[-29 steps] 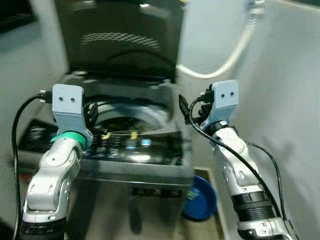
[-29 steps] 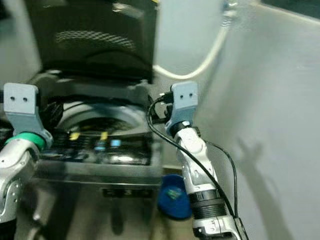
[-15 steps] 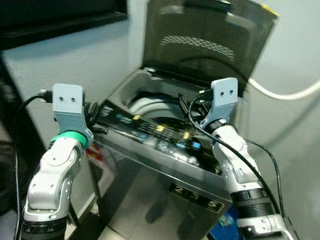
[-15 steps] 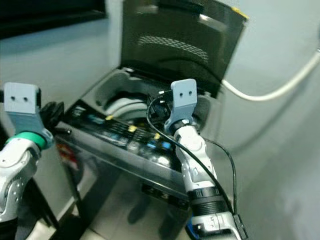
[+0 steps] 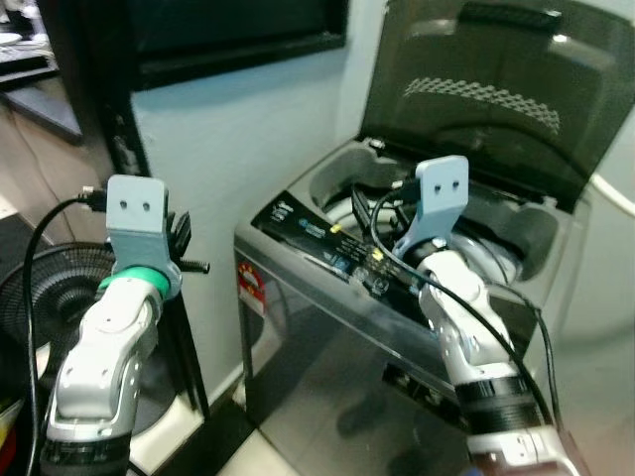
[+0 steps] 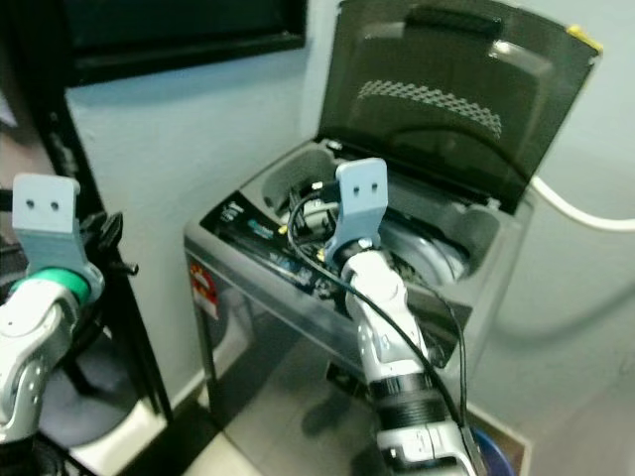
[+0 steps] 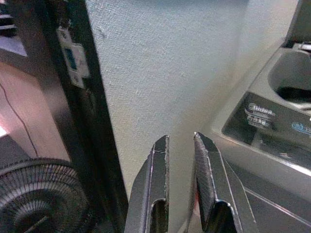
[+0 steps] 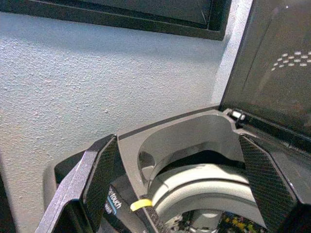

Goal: Clothes washing

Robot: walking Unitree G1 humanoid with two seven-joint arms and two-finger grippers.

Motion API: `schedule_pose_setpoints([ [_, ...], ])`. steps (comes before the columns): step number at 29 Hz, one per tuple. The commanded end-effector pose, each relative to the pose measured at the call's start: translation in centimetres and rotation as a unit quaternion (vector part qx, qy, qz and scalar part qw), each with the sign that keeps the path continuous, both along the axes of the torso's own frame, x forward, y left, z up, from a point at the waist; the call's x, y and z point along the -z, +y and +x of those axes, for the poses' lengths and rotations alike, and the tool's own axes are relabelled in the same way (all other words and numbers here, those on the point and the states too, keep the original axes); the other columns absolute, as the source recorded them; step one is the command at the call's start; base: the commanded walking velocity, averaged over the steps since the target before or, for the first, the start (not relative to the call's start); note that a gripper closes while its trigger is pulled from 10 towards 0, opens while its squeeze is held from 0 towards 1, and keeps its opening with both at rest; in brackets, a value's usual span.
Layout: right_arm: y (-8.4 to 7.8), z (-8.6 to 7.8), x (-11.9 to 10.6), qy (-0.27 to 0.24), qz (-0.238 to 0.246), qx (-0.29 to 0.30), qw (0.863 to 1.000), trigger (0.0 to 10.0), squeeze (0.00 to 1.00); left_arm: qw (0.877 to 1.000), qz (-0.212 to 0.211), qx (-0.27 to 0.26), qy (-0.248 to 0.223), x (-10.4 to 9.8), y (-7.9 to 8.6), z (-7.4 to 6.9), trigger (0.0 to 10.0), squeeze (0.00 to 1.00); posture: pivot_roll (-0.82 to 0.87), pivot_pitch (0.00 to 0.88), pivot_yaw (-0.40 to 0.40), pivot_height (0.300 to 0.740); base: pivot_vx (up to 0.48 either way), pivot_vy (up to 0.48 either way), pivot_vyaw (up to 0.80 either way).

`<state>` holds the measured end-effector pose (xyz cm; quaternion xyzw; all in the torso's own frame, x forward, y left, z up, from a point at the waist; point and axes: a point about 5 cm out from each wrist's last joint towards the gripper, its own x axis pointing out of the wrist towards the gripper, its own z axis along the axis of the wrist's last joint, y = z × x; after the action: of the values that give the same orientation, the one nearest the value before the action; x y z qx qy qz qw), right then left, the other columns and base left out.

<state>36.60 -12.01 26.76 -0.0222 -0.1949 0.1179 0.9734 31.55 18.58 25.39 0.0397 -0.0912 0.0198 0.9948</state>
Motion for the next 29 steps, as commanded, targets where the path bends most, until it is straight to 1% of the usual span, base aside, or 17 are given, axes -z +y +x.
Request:
schedule_pose_setpoints([
  [1, 0.3, 0.0, 0.3, 0.004, 0.000, -0.007, 1.000, 10.0, 0.00, 1.000, 0.002, -0.010, 0.011, 0.5, 0.5, -0.1, 10.0, 0.00, 0.01, 0.000, -0.037, 0.740, 0.000, 0.000, 0.80],
  [4, -0.2, 0.2, 0.3, 0.006, -0.004, -0.004, 1.000, 10.0, 0.00, 1.000, 0.008, -0.019, 0.018, 1.2, 0.9, -0.3, 10.0, 0.00, 0.00, 0.000, -0.041, 0.740, 0.000, 0.000, 0.80],
  [7, -0.7, 0.3, 0.1, 0.007, -0.004, -0.001, 1.000, 10.0, 0.00, 0.999, 0.009, -0.026, 0.017, 1.3, 1.2, -0.4, 10.0, 0.00, 0.00, 0.000, -0.059, 0.740, 0.000, 0.000, 0.80],
  [11, -0.9, 0.5, 0.2, 0.009, -0.005, -0.001, 1.000, 10.0, 0.00, 0.999, 0.010, -0.029, 0.015, 1.3, 1.2, -0.3, 10.0, 0.00, 0.01, 0.000, -0.061, 0.740, 0.000, 0.000, 0.80],
  [12, -0.8, 0.5, 0.3, 0.010, -0.005, -0.002, 1.000, 10.0, 0.00, 1.000, 0.013, -0.025, 0.013, 1.2, 1.1, -0.3, 10.0, 0.00, 0.03, 0.000, -0.036, 0.740, 0.000, 0.000, 0.80],
  [14, -0.7, 0.5, 0.4, 0.010, -0.005, -0.003, 1.000, 10.0, 0.00, 1.000, 0.016, -0.022, 0.012, 1.2, 1.1, -0.3, 10.0, 0.00, 0.04, 0.000, -0.029, 0.740, 0.000, 0.000, 0.80],
  [15, -0.6, 0.4, 0.7, 0.012, 0.001, 0.000, 1.000, 10.0, 0.00, 1.000, 0.019, -0.019, 0.013, 1.3, 1.2, -0.2, 10.0, 0.00, 0.06, 0.000, 0.007, 0.740, 0.000, 0.000, 0.80],
  [16, -0.5, 0.3, 0.9, 0.013, 0.005, 0.002, 1.000, 10.0, 0.00, 1.000, 0.021, -0.017, 0.014, 1.3, 1.4, -0.1, 10.0, 0.00, 0.06, 0.000, 0.017, 0.740, 0.000, 0.000, 0.80],
  [18, -0.3, 0.0, 1.8, 0.018, 0.024, 0.012, 0.999, 10.0, 0.00, 0.999, 0.041, -0.012, 0.031, 2.0, 2.3, 0.1, 10.0, 0.00, 0.08, 0.000, 0.092, 0.740, 0.000, 0.000, 0.80],
  [19, -0.3, 0.0, 1.8, 0.018, 0.024, 0.012, 0.999, 10.0, 0.00, 0.999, 0.041, -0.012, 0.031, 2.0, 2.3, 0.1, 10.0, 0.00, 0.08, 0.000, 0.092, 0.740, 0.000, 0.000, 0.80],
  [20, -0.1, -0.1, 2.1, 0.020, 0.030, 0.015, 0.999, 10.0, 0.00, 0.998, 0.049, -0.008, 0.039, 2.3, 2.7, 0.1, 10.0, 0.00, 0.08, 0.000, 0.102, 0.740, 0.000, 0.000, 0.80],
  [22, -0.1, -0.1, 2.1, 0.020, 0.030, 0.015, 0.999, 10.0, 0.00, 0.998, 0.049, -0.008, 0.039, 2.3, 2.7, 0.1, 10.0, 0.00, 0.08, 0.000, 0.102, 0.740, 0.000, 0.000, 0.80],
  [23, 0.1, -0.2, 2.2, 0.020, 0.037, 0.016, 0.999, 10.0, 0.00, 0.998, 0.054, -0.007, 0.043, 2.2, 3.0, 0.2, 10.0, 0.00, 0.09, 0.000, 0.140, 0.740, 0.000, 0.000, 0.80],
  [29, 0.1, -0.4, 2.8, 0.022, 0.048, 0.019, 0.998, 10.0, 0.00, 0.997, 0.056, -0.005, 0.045, 2.0, 3.2, 0.6, 10.0, 0.00, 0.10, 0.001, 0.157, 0.740, 0.000, 0.000, 0.80],
])
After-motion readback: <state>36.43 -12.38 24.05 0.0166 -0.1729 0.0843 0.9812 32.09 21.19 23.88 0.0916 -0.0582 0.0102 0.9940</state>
